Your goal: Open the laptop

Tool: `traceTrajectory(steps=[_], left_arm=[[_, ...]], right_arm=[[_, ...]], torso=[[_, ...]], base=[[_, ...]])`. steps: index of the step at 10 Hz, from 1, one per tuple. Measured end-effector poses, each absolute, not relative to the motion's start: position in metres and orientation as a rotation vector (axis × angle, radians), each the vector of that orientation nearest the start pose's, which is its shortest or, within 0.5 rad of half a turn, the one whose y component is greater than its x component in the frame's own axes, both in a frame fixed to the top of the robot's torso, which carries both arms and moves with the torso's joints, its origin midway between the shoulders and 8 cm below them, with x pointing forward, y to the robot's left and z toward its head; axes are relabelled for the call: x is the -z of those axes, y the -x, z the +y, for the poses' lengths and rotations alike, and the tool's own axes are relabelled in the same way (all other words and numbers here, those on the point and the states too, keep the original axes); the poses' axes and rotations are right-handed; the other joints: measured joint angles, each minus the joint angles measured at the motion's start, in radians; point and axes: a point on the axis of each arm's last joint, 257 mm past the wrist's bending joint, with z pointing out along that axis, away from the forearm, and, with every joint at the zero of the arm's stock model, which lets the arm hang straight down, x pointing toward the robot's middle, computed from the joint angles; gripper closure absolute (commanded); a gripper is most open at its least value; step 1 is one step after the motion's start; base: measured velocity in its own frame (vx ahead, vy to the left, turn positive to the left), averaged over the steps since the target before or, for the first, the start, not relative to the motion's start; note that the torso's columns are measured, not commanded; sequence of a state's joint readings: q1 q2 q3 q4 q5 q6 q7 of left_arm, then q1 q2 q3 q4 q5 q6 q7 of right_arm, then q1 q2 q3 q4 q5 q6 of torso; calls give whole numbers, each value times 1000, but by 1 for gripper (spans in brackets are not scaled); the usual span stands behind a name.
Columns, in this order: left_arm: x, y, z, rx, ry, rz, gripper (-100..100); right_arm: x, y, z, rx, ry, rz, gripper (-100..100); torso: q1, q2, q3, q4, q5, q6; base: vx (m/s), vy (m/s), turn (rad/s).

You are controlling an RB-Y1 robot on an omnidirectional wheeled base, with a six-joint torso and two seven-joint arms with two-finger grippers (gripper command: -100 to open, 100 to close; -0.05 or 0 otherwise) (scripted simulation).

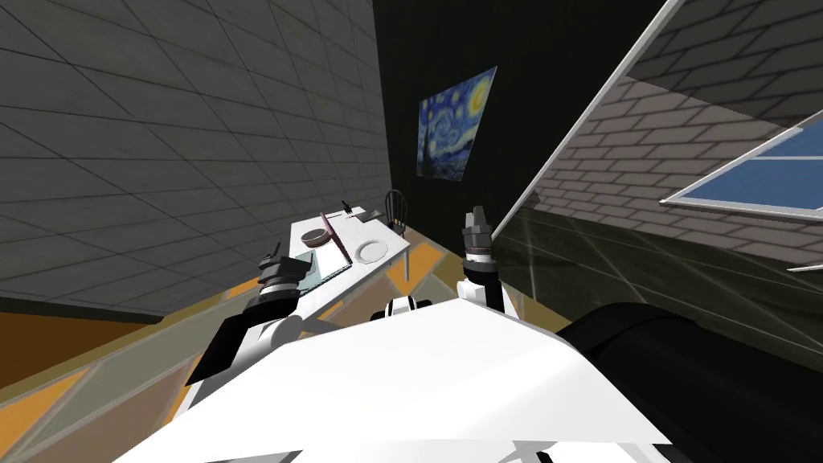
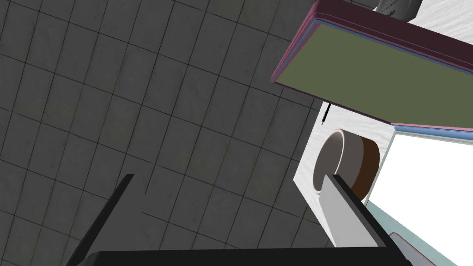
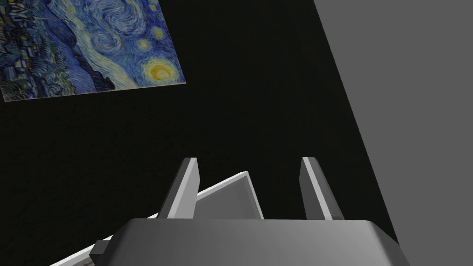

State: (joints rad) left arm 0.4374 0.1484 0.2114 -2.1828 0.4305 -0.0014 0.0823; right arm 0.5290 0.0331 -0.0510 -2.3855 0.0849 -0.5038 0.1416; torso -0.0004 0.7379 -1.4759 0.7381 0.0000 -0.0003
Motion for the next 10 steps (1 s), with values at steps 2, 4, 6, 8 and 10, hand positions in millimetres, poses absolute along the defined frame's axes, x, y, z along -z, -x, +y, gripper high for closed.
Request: traceTrajectory(steps=[2, 4, 6, 8, 10], left_arm=[[101, -402, 399, 1328, 1318, 738, -100], [109, -398, 415, 1318, 1371, 711, -100], [115, -394, 430, 1307, 1418, 683, -100], [121, -388, 444, 1297, 1464, 656, -100], [129, -383, 459, 1290, 1509, 622, -100]], right_arm=[[-62, -317, -286, -1066, -505, 608, 0], [-62, -317, -286, -1066, -504, 608, 0], [-62, -317, -286, -1066, -504, 608, 0], [-62, -317, -286, -1066, -504, 608, 0], [-62, -317, -286, -1066, -504, 608, 0]], torso=[[-2, -1, -1, 0, -1, 0], [2, -1, -1, -1, 0, 1], [1, 3, 2, 1, 0, 0], [1, 0, 0, 0, 0, 0], [1, 0, 0, 0, 0, 0]], base=[[186, -244, 213], [195, -219, 168], [130, -216, 175], [145, -190, 153], [126, -195, 184]])
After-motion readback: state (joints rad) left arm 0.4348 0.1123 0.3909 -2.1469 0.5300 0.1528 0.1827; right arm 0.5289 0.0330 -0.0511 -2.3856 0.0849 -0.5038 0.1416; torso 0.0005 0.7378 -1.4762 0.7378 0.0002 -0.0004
